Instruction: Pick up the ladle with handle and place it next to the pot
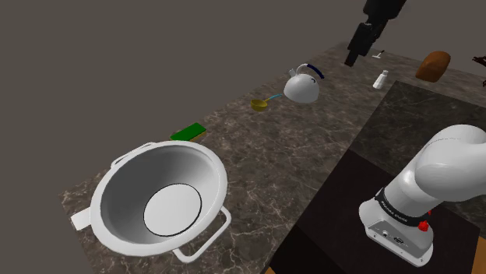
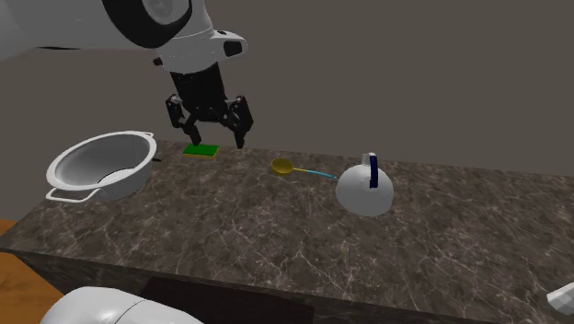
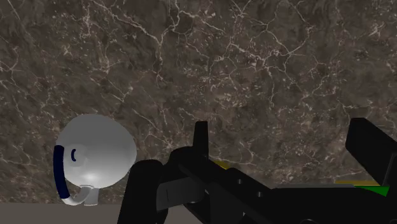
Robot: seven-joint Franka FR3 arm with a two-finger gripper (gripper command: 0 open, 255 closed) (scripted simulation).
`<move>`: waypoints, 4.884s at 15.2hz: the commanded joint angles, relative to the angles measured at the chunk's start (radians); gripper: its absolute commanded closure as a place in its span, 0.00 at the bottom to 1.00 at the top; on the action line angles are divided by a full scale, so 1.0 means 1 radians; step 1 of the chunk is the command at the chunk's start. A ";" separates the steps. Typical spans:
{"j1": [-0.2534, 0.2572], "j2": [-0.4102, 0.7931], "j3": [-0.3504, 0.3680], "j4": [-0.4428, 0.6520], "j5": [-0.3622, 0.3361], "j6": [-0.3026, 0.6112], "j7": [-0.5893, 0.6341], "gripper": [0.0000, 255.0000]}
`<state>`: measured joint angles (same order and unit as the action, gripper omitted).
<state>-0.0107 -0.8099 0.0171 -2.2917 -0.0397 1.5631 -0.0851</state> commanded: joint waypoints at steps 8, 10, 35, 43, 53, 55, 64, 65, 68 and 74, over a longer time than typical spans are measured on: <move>0.000 0.202 0.013 -0.018 -0.006 0.207 0.015 0.00; 0.000 0.268 0.017 -0.011 -0.009 0.261 0.020 0.00; 0.011 1.212 0.037 0.529 -0.105 0.611 0.095 0.00; 0.011 1.305 0.031 0.559 -0.116 0.671 0.100 0.00; 0.011 1.317 0.029 0.556 -0.118 0.687 0.101 1.00; 0.011 1.317 0.029 0.556 -0.118 0.687 0.101 1.00; 0.010 1.302 0.031 0.561 -0.115 0.667 0.098 1.00; 0.010 1.295 0.031 0.564 -0.114 0.656 0.097 1.00; 0.009 1.275 0.033 0.575 -0.110 0.625 0.092 1.00; 0.008 1.238 0.036 0.603 -0.103 0.560 0.083 1.00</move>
<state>-0.0032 0.4375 0.0520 -1.6922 -0.1445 2.1372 -0.0016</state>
